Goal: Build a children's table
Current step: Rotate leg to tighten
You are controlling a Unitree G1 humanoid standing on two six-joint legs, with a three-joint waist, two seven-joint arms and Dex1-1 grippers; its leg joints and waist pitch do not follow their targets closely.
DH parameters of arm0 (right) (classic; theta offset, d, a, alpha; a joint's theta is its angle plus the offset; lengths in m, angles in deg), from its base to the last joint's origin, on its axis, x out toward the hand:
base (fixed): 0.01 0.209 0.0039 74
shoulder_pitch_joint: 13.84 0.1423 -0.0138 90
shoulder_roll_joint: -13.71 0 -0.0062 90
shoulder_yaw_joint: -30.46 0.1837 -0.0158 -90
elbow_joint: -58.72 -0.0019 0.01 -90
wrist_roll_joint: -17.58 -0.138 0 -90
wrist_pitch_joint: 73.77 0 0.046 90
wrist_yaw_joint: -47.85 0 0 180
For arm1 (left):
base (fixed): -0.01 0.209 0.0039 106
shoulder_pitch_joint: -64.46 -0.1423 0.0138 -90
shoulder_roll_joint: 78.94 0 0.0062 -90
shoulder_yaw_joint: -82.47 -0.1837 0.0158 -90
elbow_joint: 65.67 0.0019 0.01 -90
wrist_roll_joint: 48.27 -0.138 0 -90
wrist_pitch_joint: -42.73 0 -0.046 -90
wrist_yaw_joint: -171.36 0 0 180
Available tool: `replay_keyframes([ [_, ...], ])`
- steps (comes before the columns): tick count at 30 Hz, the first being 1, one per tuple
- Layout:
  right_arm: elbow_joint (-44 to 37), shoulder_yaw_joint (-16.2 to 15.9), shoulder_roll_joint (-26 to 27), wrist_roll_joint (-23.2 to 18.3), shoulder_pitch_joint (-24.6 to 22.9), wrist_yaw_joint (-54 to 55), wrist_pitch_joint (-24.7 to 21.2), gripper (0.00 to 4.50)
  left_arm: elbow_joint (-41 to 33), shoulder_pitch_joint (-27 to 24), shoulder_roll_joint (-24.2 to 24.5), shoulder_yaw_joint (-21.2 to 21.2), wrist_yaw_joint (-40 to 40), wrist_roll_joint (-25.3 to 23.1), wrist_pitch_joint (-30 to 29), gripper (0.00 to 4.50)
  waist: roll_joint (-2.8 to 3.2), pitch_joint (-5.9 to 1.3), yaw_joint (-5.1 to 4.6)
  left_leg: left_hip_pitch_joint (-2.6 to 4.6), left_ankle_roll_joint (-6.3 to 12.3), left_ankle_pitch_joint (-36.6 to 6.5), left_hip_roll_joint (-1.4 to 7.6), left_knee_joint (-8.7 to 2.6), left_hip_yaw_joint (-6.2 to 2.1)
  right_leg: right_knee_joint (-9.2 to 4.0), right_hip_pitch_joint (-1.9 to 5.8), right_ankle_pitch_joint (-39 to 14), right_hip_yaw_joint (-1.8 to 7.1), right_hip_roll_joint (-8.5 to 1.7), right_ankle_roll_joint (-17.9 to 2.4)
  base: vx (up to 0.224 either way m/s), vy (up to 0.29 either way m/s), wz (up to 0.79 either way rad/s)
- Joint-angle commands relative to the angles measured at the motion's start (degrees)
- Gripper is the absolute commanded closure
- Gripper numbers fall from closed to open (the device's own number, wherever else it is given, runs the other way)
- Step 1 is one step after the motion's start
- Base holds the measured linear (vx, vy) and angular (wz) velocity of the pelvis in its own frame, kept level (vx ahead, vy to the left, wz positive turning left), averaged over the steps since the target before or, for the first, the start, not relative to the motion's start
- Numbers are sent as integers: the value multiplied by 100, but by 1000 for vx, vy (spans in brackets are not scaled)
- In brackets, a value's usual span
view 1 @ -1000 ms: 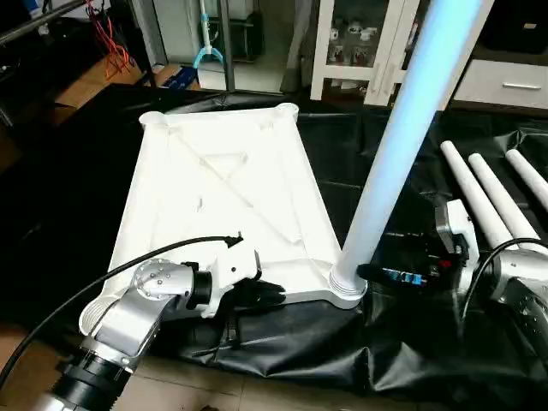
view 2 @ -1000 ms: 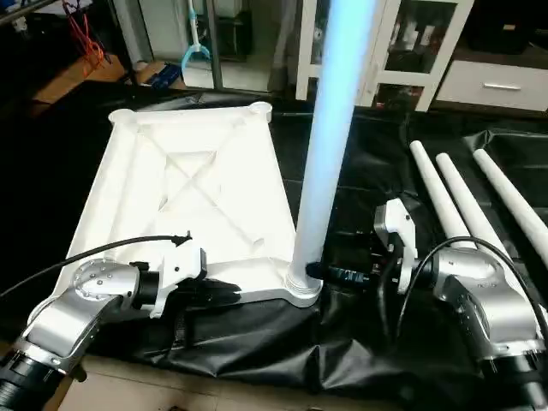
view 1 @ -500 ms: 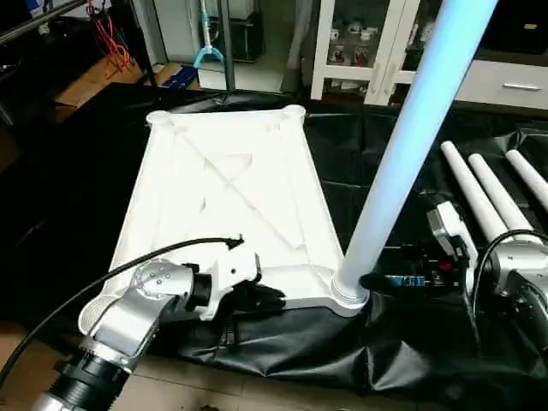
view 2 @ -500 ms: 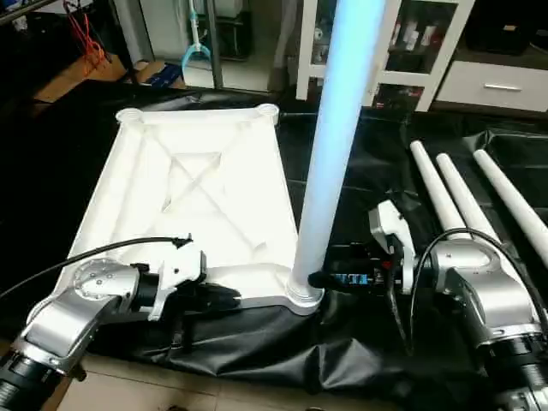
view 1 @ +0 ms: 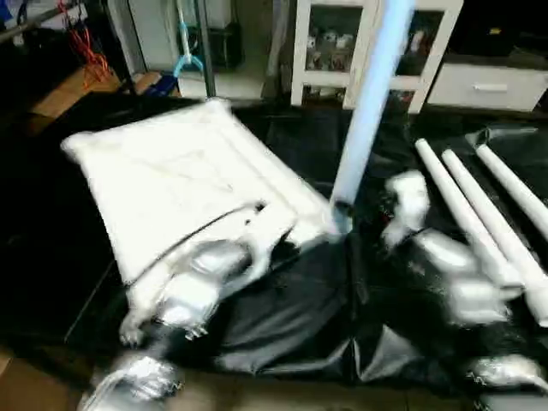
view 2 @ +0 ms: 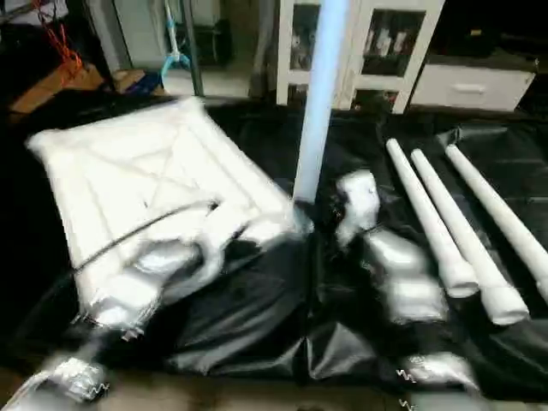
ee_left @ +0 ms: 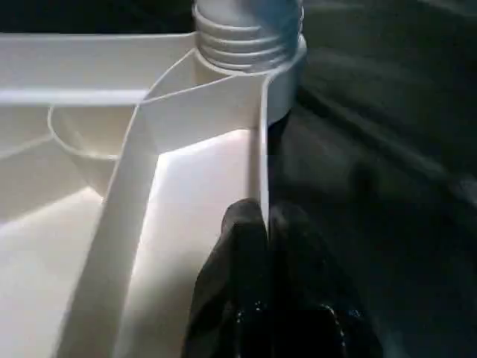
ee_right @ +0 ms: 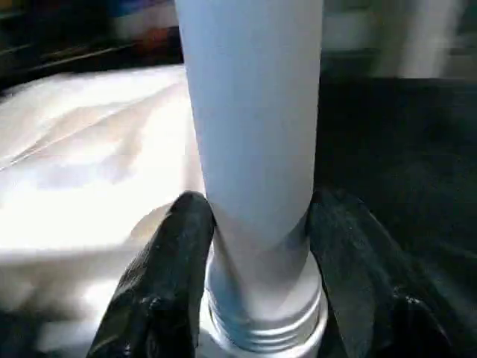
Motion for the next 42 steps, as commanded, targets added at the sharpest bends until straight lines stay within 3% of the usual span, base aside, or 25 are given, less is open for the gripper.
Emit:
replay_keyframes([
  [1,1087,-187,568,262,77,956,-21,269,-79,403,-745,29,-386,481,162,450,-87,-371,36,-17,300,-581,102,-375,-97,-502,330,-518,157,-217,-1467,0,0,0],
  [3,1189,-185,646,284,151,1044,67,269,-45,445,-811,33,-413,482,200,450,-66,-396,32,-16,395,-507,97,-357,-96,-497,334,-367,155,-216,-1497,0,0,0],
  [4,1513,-194,920,385,426,1240,424,269,56,568,-975,0,-477,426,383,450,-49,-424,46,-48,627,-229,108,-345,-107,-434,367,132,147,-219,-1569,0,0,0],
  [6,1648,-222,1111,475,616,1169,728,270,72,601,-994,-55,-457,352,523,450,-64,-429,43,-46,790,-169,98,-327,-97,-423,355,327,140,-222,-1654,0,0,0],
  [9,1466,-274,1113,460,594,628,934,270,-47,507,-811,-97,-292,284,586,450,-108,-428,68,-37,1033,-104,124,-313,-83,-394,354,514,134,-217,-1733,0,0,0],
  [10,1401,-282,1105,428,574,377,1007,248,-100,468,-743,-92,-210,276,587,450,-94,-425,80,-48,1109,-64,134,-313,-88,-383,362,561,133,-225,-1755,0,0,0],
  [14,848,-430,782,320,191,-323,960,217,-508,173,-365,-64,287,406,544,450,-98,-407,113,-37,1226,23,169,-318,-97,-372,362,592,127,-234,-1807,0,0,0],
  [17,332,-491,559,219,-117,-600,894,191,-716,-16,-113,-105,634,504,603,450,-85,-402,165,-13,1228,84,190,-317,-90,-368,328,558,135,-236,-1836,0,0,0],
  [19,144,-514,469,201,-233,-719,905,185,-784,-87,-12,-124,769,541,650,450,-80,-398,267,9,1199,128,212,-315,-80,-348,296,556,151,-239,-1805,0,0,0],
  [20,-349,-530,259,36,-481,-945,701,179,-931,-240,211,-165,1075,621,741,450,-58,-390,349,26,1172,132,210,-316,-82,-361,292,510,151,-230,-1744,0,0,0],
  [21,-445,-531,200,8,-528,-993,664,161,-953,-270,262,-174,1130,626,761,450,-64,-390,353,9,1161,175,212,-315,-82,-337,296,559,162,-234,-1724,0,0,0],
  [22,-1548,-441,-557,-285,-1051,-1530,266,151,-1202,-636,902,-260,1800,694,999,450,4,-392,413,29,1133,224,209,-315,-98,-336,296,621,157,-222,-1661,0,0,0],
  [23,-1548,-441,-557,-285,-1051,-1530,266,145,-1202,-636,902,-260,1800,694,999,450,-23,-398,449,28,1148,318,217,-307,-116,-322,323,762,164,-216,-1580,0,0,0],
  [24,-1924,-369,-847,-365,-1224,-1715,148,145,-1282,-769,1144,-282,2043,716,1085,450,-20,-394,432,11,1177,398,210,-307,-104,-298,289,919,154,-193,-1588,0,0,0],
  [25,-2263,-254,-1186,-412,-1390,-1992,6,135,-1335,-878,1343,-255,2219,728,1139,450,-29,-401,433,-8,1157,314,195,-300,-102,-302,308,918,166,-213,-1568,0,0,0],
  [26,-2666,-137,-1560,-582,-1593,-2363,-289,135,-1366,-965,1506,-197,2354,743,1181,450,-49,-377,452,-8,1104,172,215,-328,-102,-326,313,785,171,-219,-1530,0,0,0],
  [29,-3155,-80,-2010,-826,-1902,-2844,-640,112,-1328,-1009,1643,-121,2429,717,1210,450,-44,-330,419,1,879,-343,192,-371,-76,-409,301,126,182,-219,-1463,0,0,0],
  [30,-3155,-80,-2010,-826,-1902,-2844,-640,95,-1328,-1009,1643,-121,2429,717,1210,450,-44,-330,419,1,879,-343,192,-371,-76,-409,301,126,182,-219,-1463,0,0,0],
  [31,-3714,-89,-2504,-1174,-2338,-3377,-1027,85,-1112,-961,1714,-14,2321,603,1331,450,-62,-302,408,-10,807,-556,183,-388,-79,-454,312,-163,185,-215,-1364,0,0,0],
  [32,-3931,-90,-2660,-1334,-2511,-3546,-1214,85,-1018,-921,1748,15,2276,591,1377,450,-57,-302,416,9,774,-641,218,-390,-87,-455,305,-221,202,-239,-1322,0,0,0],
  [33,-3973,-91,-2683,-1363,-2557,-3577,-1241,78,-989,-906,1750,23,2258,591,1391,450,-63,-293,402,-12,771,-647,202,-402,-90,-471,319,-278,194,-234,-1290,0,0,0],
  [36,-4122,-86,-2747,-1435,-2715,-3613,-1306,45,-916,-862,1774,27,2211,624,1450,450,-93,-270,306,2,530,-1029,192,-440,-108,-553,310,-1002,184,-255,-1176,0,0,0],
  [38,-4176,-84,-2743,-1395,-2784,-3528,-1253,34,-918,-856,1805,-2,2240,683,1496,450,-86,-284,257,0,487,-897,195,-435,-116,-537,305,-890,192,-239,-1180,0,0,0],
  [39,-4255,-74,-2739,-1427,-2849,-3512,-1330,10,-934,-866,1822,-43,2300,696,1552,450,-80,-291,256,7,498,-855,195,-427,-114,-530,303,-816,193,-240,-1203,0,0,0],
  [42,-4276,-63,-2702,-1368,-2884,-3459,-1279,3,-949,-877,1829,-98,2333,673,1605,450,-72,-300,252,10,584,-707,199,-417,-113,-504,302,-530,193,-237,-1293,0,0,0],
])
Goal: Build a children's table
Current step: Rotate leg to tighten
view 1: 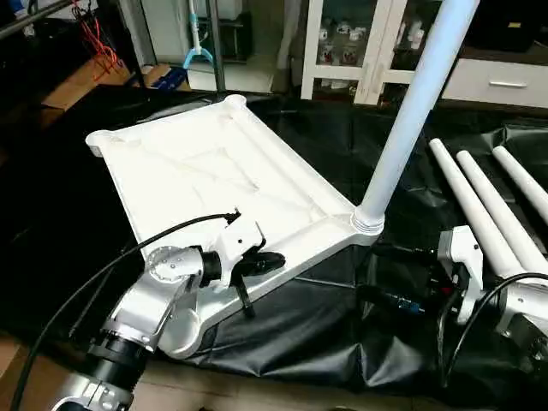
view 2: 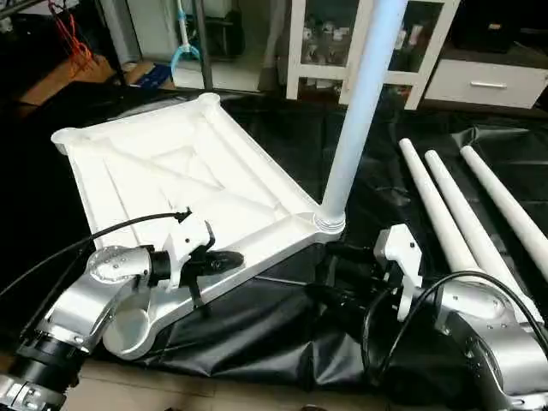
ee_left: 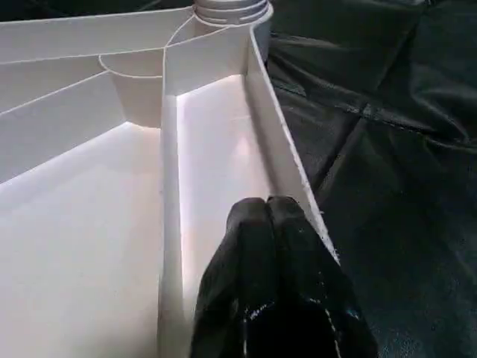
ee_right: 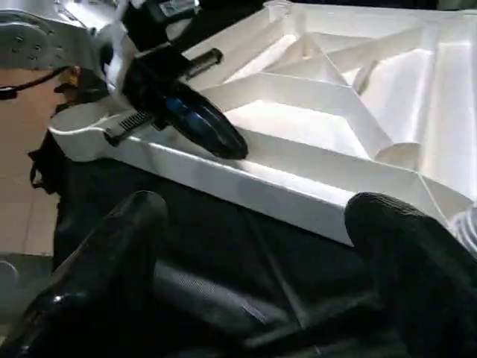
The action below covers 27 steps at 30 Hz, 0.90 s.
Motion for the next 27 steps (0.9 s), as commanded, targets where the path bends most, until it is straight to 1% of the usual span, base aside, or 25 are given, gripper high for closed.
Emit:
replay_keyframes([
  [1,-174,150,20,-18,-87,129,23,3,-100,58,-17,-114,55,9,67,450,-115,-345,32,60,601,-600,192,-407,-100,-465,336,-372,203,-249,-1365,0,0,0],
  [2,-213,250,30,-60,-126,182,0,3,-144,63,-75,-136,51,18,51,450,-110,-353,45,65,627,-552,191,-399,-97,-456,335,-282,203,-245,-1390,0,0,0],
  [4,-123,525,-52,-49,-154,284,30,3,-325,153,-351,-59,-158,186,-436,450,-117,-359,68,71,647,-486,201,-396,-95,-436,342,-133,205,-252,-1443,0,0,0],
  [5,-123,525,-52,-49,-154,284,30,0,-325,153,-351,-59,-158,186,-436,430,-111,-355,83,74,673,-451,199,-393,-86,-435,342,-47,202,-254,-1522,0,0,0],
  [6,-77,601,-84,-26,-154,310,34,0,-370,188,-438,-29,-234,245,-597,430,-119,-354,83,70,682,-462,198,-391,-83,-432,348,-46,204,-258,-1538,0,0,0],
  [7,20,740,-149,-15,-154,321,65,0,-432,274,-616,49,-360,396,-965,430,-121,-354,87,67,677,-473,195,-384,-74,-429,358,-66,207,-265,-1559,0,0,0],
  [8,20,740,-149,-15,-154,321,65,0,-432,274,-616,49,-360,396,-965,430,-120,-352,106,74,688,-474,185,-380,-80,-444,352,-103,202,-261,-1561,0,0,0],
  [9,100,895,-265,-36,-189,283,68,0,-437,395,-790,85,-527,460,-1264,400,-135,-342,100,52,712,-514,175,-382,-85,-462,365,-226,199,-262,-1517,0,0,0],
  [10,187,1059,-422,-53,-255,204,63,0,-363,534,-956,51,-711,401,-1457,395,-89,-342,103,60,686,-530,174,-374,-90,-464,366,-301,196,-266,-1516,0,0,0],
  [11,187,1059,-422,-53,-255,204,63,0,-363,534,-956,51,-711,401,-1457,392,-116,-341,76,52,693,-558,176,-374,-71,-482,372,-304,202,-249,-1504,0,0,0],
  [12,314,1279,-653,-58,-364,91,56,0,-169,735,-1178,-49,-964,228,-1588,388,-104,-342,83,52,705,-549,174,-370,-84,-489,385,-312,199,-251,-1494,0,0,0],
  [13,346,1337,-712,-67,-396,64,36,0,-100,787,-1240,-86,-1026,171,-1620,375,-139,-343,83,51,728,-592,155,-354,-86,-513,390,-398,190,-245,-1456,0,0,0],
  [14,350,1369,-735,-76,-417,62,18,0,-75,808,-1277,-97,-1054,141,-1653,360,-115,-345,79,39,748,-579,156,-359,-91,-511,400,-401,192,-250,-1442,0,0,0],
  [15,358,1399,-791,-58,-457,32,7,0,-9,855,-1304,-174,-1068,35,-1618,350,-112,-344,67,19,788,-537,145,-353,-100,-514,408,-405,182,-248,-1389,0,0,0],
  [17,477,1494,-906,71,-521,20,44,0,138,979,-1374,-406,-1134,-186,-1618,346,-115,-351,31,22,846,-564,142,-348,-104,-554,400,-553,167,-238,-1283,0,0,0],
  [18,526,1518,-910,111,-507,52,80,0,176,1008,-1383,-455,-1172,-242,-1614,329,-123,-359,24,24,858,-557,142,-345,-106,-555,399,-564,166,-238,-1276,0,0,0],
  [19,572,1546,-909,143,-488,83,112,0,214,1049,-1380,-527,-1244,-304,-1610,316,-126,-364,11,10,874,-523,136,-342,-109,-554,398,-569,157,-233,-1275,0,0,0],
  [20,587,1557,-907,150,-478,98,119,0,230,1070,-1375,-560,-1289,-333,-1611,316,-86,-363,10,12,874,-521,139,-343,-115,-553,396,-564,156,-237,-1289,0,0,0],
  [21,588,1560,-905,148,-475,101,118,0,234,1078,-1373,-571,-1313,-340,-1615,309,-113,-369,-9,9,894,-504,142,-339,-115,-551,399,-509,150,-229,-1299,0,0,0],
  [22,558,1557,-923,138,-465,117,102,0,282,1118,-1386,-613,-1351,-360,-1653,304,-109,-368,-14,5,923,-482,141,-340,-119,-543,404,-466,146,-231,-1328,0,0,0],
  [23,558,1557,-923,138,-465,117,102,0,282,1118,-1386,-613,-1351,-360,-1653,294,-87,-373,-19,16,948,-477,146,-333,-115,-546,395,-436,145,-228,-1358,0,0,0],
  [24,521,1560,-931,123,-450,122,69,0,363,1167,-1386,-680,-1389,-437,-1637,283,-85,-375,-21,21,959,-471,150,-334,-118,-541,393,-417,145,-229,-1378,0,0,0],
  [25,476,1557,-931,111,-431,132,35,0,472,1212,-1385,-749,-1438,-527,-1631,272,-61,-375,-21,20,977,-459,148,-330,-122,-535,394,-380,142,-225,-1400,0,0,0],
  [26,444,1550,-932,104,-419,140,25,0,590,1252,-1394,-796,-1498,-629,-1590,264,-69,-371,-26,22,987,-474,150,-335,-120,-548,391,-390,138,-221,-1397,0,0,0],
  [27,428,1538,-920,102,-403,142,22,0,703,1285,-1403,-825,-1568,-705,-1571,258,-59,-374,-26,28,997,-474,151,-335,-125,-543,398,-398,134,-226,-1394,0,0,0],
])
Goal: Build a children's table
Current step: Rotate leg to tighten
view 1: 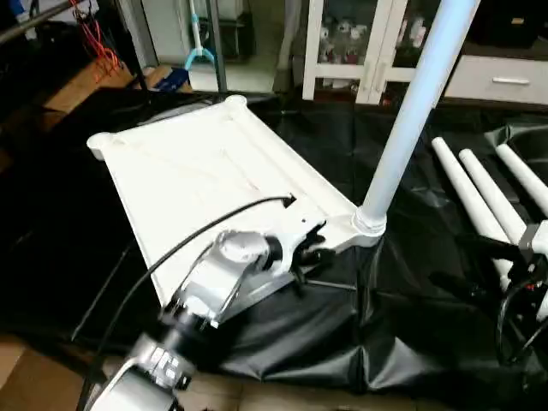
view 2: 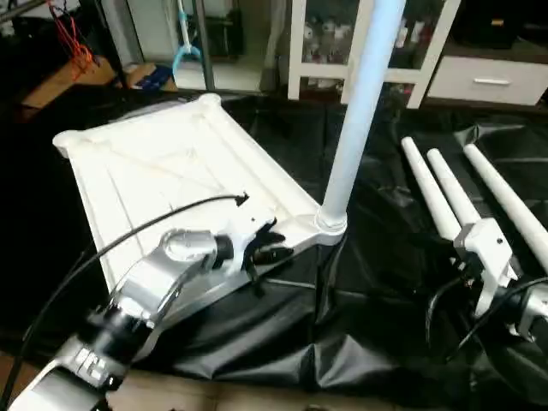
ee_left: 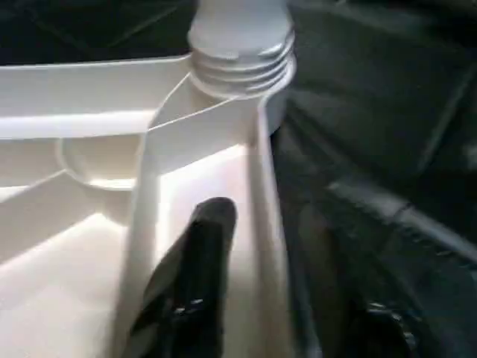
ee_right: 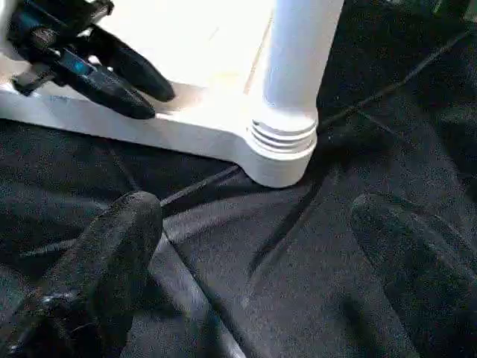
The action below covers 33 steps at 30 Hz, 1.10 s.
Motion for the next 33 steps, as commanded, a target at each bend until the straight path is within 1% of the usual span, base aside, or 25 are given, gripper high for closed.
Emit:
replay_keyframes([
  [1,-139,92,-49,-23,99,22,-32,0,230,91,-8,-134,-131,-210,42,245,-171,-343,12,25,986,-441,162,-312,-114,-490,378,-331,152,-217,-1392,0,0,0],
  [5,-152,62,-31,-8,133,6,-33,0,313,82,-47,-239,27,-121,-146,245,-164,-364,10,11,1050,-320,156,-298,-114,-466,389,-188,148,-234,-1445,0,0,0],
  [6,-147,59,-31,-10,143,6,-37,0,303,73,-36,-279,88,-114,-180,245,-165,-348,11,13,1066,-345,164,-311,-114,-482,381,-239,142,-239,-1473,0,0,0],
  [7,-136,57,-32,-8,156,5,-37,0,300,68,-33,-306,114,-112,-220,245,-167,-348,6,16,1064,-380,163,-311,-112,-487,379,-307,139,-237,-1472,0,0,0],
  [11,-118,47,-33,4,193,7,-35,0,382,89,-72,-314,91,-143,-378,245,-156,-326,-3,24,994,-551,167,-329,-109,-529,370,-662,134,-242,-1416,0,0,0],
  [12,-120,46,-30,9,208,8,-32,0,476,123,-113,-250,26,-141,-455,269,-159,-321,-7,27,956,-611,164,-333,-105,-545,367,-799,134,-241,-1380,0,0,0],
  [13,-120,46,-30,9,218,5,-33,0,514,144,-116,-235,10,-147,-467,269,-154,-324,-4,33,912,-646,163,-335,-109,-555,368,-897,133,-243,-1347,0,0,0],
  [14,-120,46,-30,9,218,5,-33,0,514,144,-116,-235,10,-147,-467,278,-157,-324,-6,28,898,-633,161,-339,-112,-558,367,-909,133,-239,-1320,0,0,0],
  [16,-113,46,-31,8,256,-4,-36,0,546,175,-24,-276,73,-194,-485,284,-159,-327,-14,17,905,-602,158,-341,-117,-555,373,-856,131,-240,-1303,0,0,0],
  [18,-107,42,-28,8,277,-4,-34,0,533,170,29,-312,116,-219,-489,310,-164,-328,-19,18,923,-598,158,-341,-118,-556,370,-850,131,-244,-1290,0,0,0],
  [20,-88,42,-16,10,313,-2,-16,0,496,139,101,-384,187,-257,-507,321,-162,-325,-27,10,915,-623,151,-342,-116,-562,373,-936,129,-248,-1261,0,0,0],
  [22,-64,55,5,0,356,11,3,0,483,107,130,-412,199,-281,-483,343,-158,-329,-39,6,912,-610,151,-341,-119,-563,372,-945,127,-245,-1252,0,0,0],
  [23,-54,72,26,-16,390,28,15,0,476,64,182,-471,278,-300,-354,355,-148,-329,-41,9,925,-593,155,-345,-123,-564,369,-922,125,-247,-1258,0,0,0],
  [24,-53,73,27,-16,392,29,16,0,476,61,185,-475,283,-302,-346,362,-151,-330,-46,6,935,-593,152,-344,-123,-564,368,-917,125,-243,-1253,0,0,0],
  [26,-30,114,75,-67,440,64,8,0,450,-16,313,-609,454,-353,-67,376,-139,-331,-51,9,941,-598,155,-347,-122,-564,365,-905,126,-247,-1263,0,0,0],
  [27,-27,119,82,-73,445,68,11,0,446,-30,329,-617,468,-358,-41,387,-143,-330,-57,6,941,-601,155,-347,-120,-565,366,-902,126,-246,-1260,0,0,0],
  [28,-11,157,138,-123,485,97,22,0,416,-137,474,-696,580,-401,230,396,-128,-326,-55,7,932,-622,154,-350,-120,-568,363,-931,124,-245,-1258,0,0,0],
  [29,-11,157,138,-123,485,97,22,0,416,-137,474,-696,580,-401,230,400,-128,-330,-62,13,916,-653,157,-358,-120,-568,361,-954,124,-244,-1236,0,0,0],
  [30,-25,150,252,-204,570,144,8,0,367,-282,681,-761,753,-409,582,402,-105,-330,-56,17,914,-656,162,-361,-129,-571,362,-952,123,-248,-1241,0,0,0],
  [31,-50,114,326,-252,619,164,-18,0,306,-421,892,-833,1015,-389,1136,408,-111,-329,-76,5,907,-663,158,-369,-124,-567,363,-937,123,-244,-1228,0,0,0],
  [32,-50,114,326,-252,619,164,-18,0,306,-421,892,-833,1015,-389,1136,419,-106,-328,-68,9,910,-698,160,-372,-135,-576,360,-992,119,-252,-1207,0,0,0],
  [33,-90,44,402,-286,661,162,-45,0,212,-574,1099,-870,1292,-329,1447,426,-100,-317,-90,25,857,-784,159,-385,-121,-587,345,-1143,120,-241,-1169,0,0,0],
])
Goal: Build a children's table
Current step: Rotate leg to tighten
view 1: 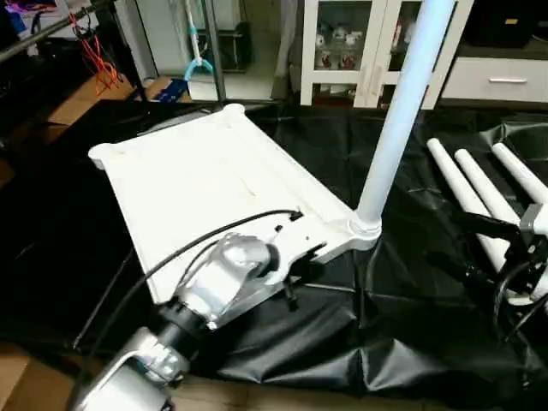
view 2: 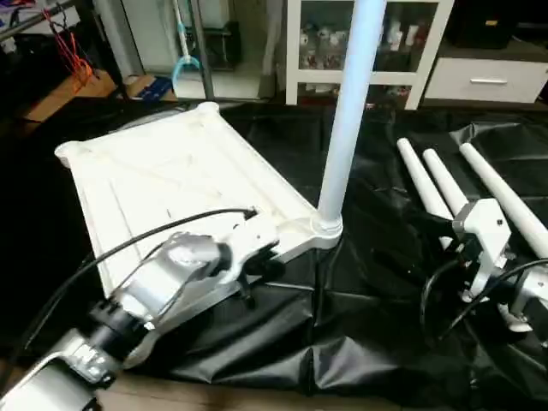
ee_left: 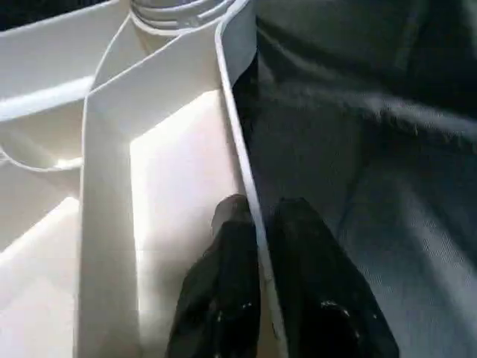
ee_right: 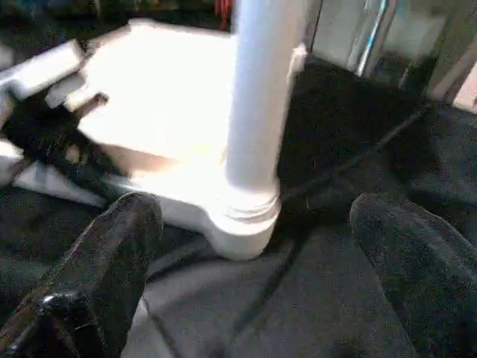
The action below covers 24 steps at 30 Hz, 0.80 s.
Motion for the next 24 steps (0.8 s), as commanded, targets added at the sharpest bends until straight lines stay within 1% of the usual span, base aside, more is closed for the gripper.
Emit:
replay_keyframes([
  [1,-131,-191,153,-113,115,-75,-60,0,80,-463,475,-255,553,-11,803,429,-227,-236,11,3,798,-867,164,-377,-122,-571,306,-1289,141,-253,-1135,0,0,0],
  [2,-133,-301,187,-77,123,-136,-37,0,57,-528,563,-223,641,32,926,430,-220,-206,-11,15,711,-1007,181,-412,-117,-598,278,-1515,142,-246,-1088,0,0,0],
  [3,-134,-311,190,-74,124,-141,-35,0,55,-534,571,-220,650,36,937,432,-208,-201,-3,48,654,-1110,180,-411,-118,-608,257,-1640,140,-239,-1074,0,0,0],
  [4,-75,-561,288,-17,195,-283,-34,0,-27,-658,715,-99,852,202,1225,436,-256,-196,-16,51,557,-1248,171,-417,-113,-613,269,-1867,148,-247,-1023,0,0,0],
  [5,-72,-571,293,-16,199,-288,-36,0,-31,-663,720,-93,860,209,1235,439,-215,-201,-3,63,506,-1210,192,-440,-121,-610,259,-1870,164,-261,-1011,0,0,0],
  [6,-68,-582,298,-14,206,-297,-36,0,-39,-668,726,-88,870,218,1243,443,-208,-200,1,72,480,-1205,197,-442,-117,-605,251,-1831,169,-252,-1016,0,0,0],
  [7,-20,-755,361,1,311,-419,-66,0,-170,-738,831,-52,1040,315,1302,446,-250,-214,26,90,467,-1141,204,-438,-110,-577,250,-1641,177,-248,-1060,0,0,0],
  [8,-8,-850,381,-8,370,-499,-111,0,-233,-765,877,-50,1132,355,1310,449,-251,-219,42,69,489,-1036,208,-449,-110,-541,269,-1451,184,-260,-1111,0,0,0],
  [9,23,-966,401,12,443,-585,-138,0,-295,-794,921,-56,1230,399,1305,449,-239,-225,42,63,500,-968,204,-444,-113,-524,276,-1353,182,-258,-1134,0,0,0],
  [11,110,-1162,439,71,582,-724,-171,0,-358,-820,956,-76,1365,458,1324,449,-254,-234,48,70,573,-785,208,-427,-95,-495,276,-1010,193,-264,-1235,0,0,0],
  [12,155,-1239,463,103,645,-781,-187,0,-357,-832,965,-80,1422,480,1395,449,-245,-234,46,63,585,-741,206,-427,-96,-482,280,-942,193,-264,-1265,0,0,0],
  [13,271,-1321,521,191,751,-802,-131,0,-380,-843,966,-88,1486,515,1389,449,-243,-227,52,73,605,-735,201,-422,-81,-492,271,-888,200,-263,-1293,0,0,0],
  [14,399,-1403,584,276,869,-820,-81,0,-402,-851,966,-103,1557,551,1405,449,-264,-230,49,64,607,-723,197,-423,-80,-478,280,-864,200,-269,-1335,0,0,0],
  [16,731,-1573,723,515,1148,-792,114,0,-475,-883,957,-121,1743,663,1339,449,-270,-226,44,60,560,-744,187,-422,-71,-486,276,-970,198,-272,-1350,0,0,0],
  [18,821,-1619,747,561,1219,-785,164,0,-482,-892,953,-116,1801,693,1337,449,-261,-225,54,78,542,-726,198,-423,-66,-479,272,-941,208,-266,-1359,0,0,0],
  [20,1020,-1806,754,664,1402,-933,230,0,-511,-888,948,-133,1935,744,1274,449,-286,-232,61,78,570,-641,201,-419,-66,-448,283,-774,212,-268,-1378,0,0,0],
  [21,1078,-1879,732,686,1463,-1039,233,0,-510,-880,927,-117,1971,785,1247,449,-281,-225,59,73,578,-645,200,-423,-67,-450,286,-777,212,-268,-1391,0,0,0],
  [22,1078,-1879,732,686,1463,-1039,233,0,-510,-880,927,-117,1971,785,1247,449,-290,-229,59,73,600,-631,198,-416,-63,-447,293,-751,214,-267,-1401,0,0,0],
  [24,1159,-1949,673,708,1530,-1219,234,36,-489,-854,880,-59,2002,853,1192,450,-287,-230,69,75,622,-587,197,-411,-59,-448,295,-715,220,-268,-1403,0,0,0],
])
